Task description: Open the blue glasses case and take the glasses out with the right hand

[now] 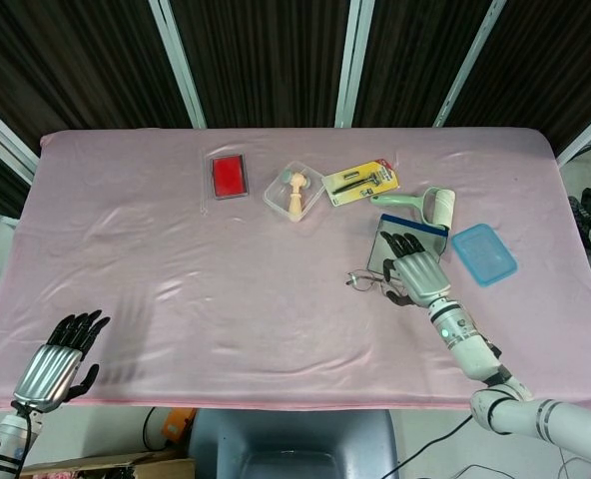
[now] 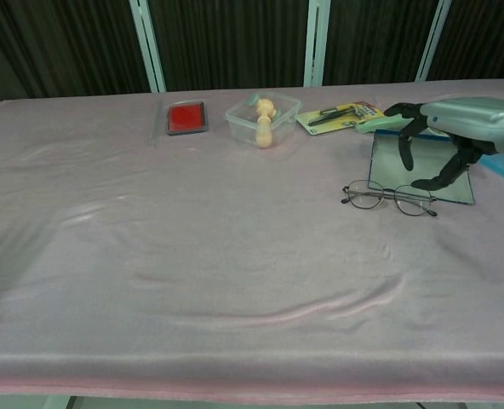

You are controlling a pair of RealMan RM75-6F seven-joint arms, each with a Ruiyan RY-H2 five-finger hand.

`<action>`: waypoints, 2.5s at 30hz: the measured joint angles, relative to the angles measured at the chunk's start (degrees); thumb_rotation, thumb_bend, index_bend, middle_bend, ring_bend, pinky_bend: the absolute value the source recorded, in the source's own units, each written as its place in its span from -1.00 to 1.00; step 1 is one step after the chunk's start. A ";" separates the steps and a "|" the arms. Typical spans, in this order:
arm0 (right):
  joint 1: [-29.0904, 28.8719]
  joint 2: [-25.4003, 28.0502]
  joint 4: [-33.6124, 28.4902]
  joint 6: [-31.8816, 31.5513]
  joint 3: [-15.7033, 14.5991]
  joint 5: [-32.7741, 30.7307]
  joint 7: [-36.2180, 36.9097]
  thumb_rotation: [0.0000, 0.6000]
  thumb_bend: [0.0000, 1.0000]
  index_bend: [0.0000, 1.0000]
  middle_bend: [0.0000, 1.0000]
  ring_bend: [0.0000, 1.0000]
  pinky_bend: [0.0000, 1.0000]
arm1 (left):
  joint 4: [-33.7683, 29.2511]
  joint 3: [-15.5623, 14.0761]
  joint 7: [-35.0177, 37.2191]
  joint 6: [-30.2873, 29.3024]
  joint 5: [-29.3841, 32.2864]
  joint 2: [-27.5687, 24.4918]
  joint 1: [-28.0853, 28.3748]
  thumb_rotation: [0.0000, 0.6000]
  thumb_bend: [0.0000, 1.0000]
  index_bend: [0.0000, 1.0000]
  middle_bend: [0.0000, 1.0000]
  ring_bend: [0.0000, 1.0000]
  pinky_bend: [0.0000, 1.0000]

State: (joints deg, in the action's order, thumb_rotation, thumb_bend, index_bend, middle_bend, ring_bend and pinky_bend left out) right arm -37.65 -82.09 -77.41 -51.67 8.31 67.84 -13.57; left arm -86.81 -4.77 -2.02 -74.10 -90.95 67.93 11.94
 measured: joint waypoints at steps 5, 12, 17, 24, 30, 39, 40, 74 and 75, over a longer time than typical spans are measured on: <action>-0.29 -2.10 3.83 1.46 -0.10 -2.70 -1.59 1.00 -0.10 0.29 -0.94 -1.00 -1.00 | 0.07 0.00 0.06 0.55 0.12 0.02 0.23 1.00 -0.09 -1.00 -1.00 -1.00 -0.85; -1.90 -5.35 8.26 4.51 0.46 -4.46 -1.13 1.00 -0.03 0.28 -0.94 -1.00 -1.00 | 0.06 -0.07 0.10 0.20 -0.07 0.00 0.08 1.00 -0.09 -1.00 -1.00 -1.00 -0.84; -2.39 -6.48 9.98 4.66 1.01 -4.96 -0.70 1.00 -0.01 0.28 -0.94 -1.00 -1.00 | 0.11 -0.04 0.46 0.18 -0.12 -0.15 0.13 1.00 -0.09 -1.00 -1.00 -1.00 -0.84; -3.22 -7.88 11.64 5.67 1.57 -6.45 -1.21 1.00 -0.01 0.28 -0.94 -1.00 -1.00 | 0.02 -0.18 0.43 0.12 -0.36 -0.19 0.11 1.00 -0.09 -1.00 -1.00 -1.00 -0.84; -3.72 -8.99 12.26 6.09 1.58 -6.85 -1.65 1.00 0.08 0.28 -0.94 -1.00 -1.00 | 0.08 -0.17 0.66 -0.02 -0.45 -0.27 0.08 1.00 -0.09 -1.00 -1.00 -1.00 -0.84; -4.11 -10.05 13.64 6.35 1.72 -7.64 -2.18 1.00 0.09 0.28 -0.94 -1.00 -1.00 | 0.08 -0.26 0.78 -0.01 -0.62 -0.35 0.11 1.00 -0.09 -1.00 -1.00 -1.00 -0.84; -4.14 -10.10 13.67 6.38 1.73 -7.63 -2.15 1.00 0.09 0.28 -0.94 -1.00 -1.00 | 0.07 -0.27 0.77 -0.01 -0.64 -0.35 0.10 1.00 -0.09 -1.00 -1.00 -1.00 -0.84; -3.87 -11.89 15.42 6.13 1.39 -6.66 -1.00 1.00 0.10 0.51 -0.85 -1.00 -1.00 | 0.03 -0.37 0.99 -0.10 -0.90 -0.42 0.12 1.00 -0.09 -1.00 -1.00 -1.00 -0.84; -3.86 -11.91 15.43 6.09 1.39 -6.61 -1.01 1.00 0.10 0.53 -0.85 -1.00 -1.00 | 0.04 -0.37 1.05 -0.09 -0.90 -0.43 0.12 1.00 -0.09 -1.00 -1.00 -1.00 -0.84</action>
State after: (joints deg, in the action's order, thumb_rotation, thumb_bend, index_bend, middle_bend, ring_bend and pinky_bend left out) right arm -41.51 -94.01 -61.98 -45.58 9.70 61.23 -14.58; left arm -86.77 -5.14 -0.97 -74.19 -91.85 67.50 12.06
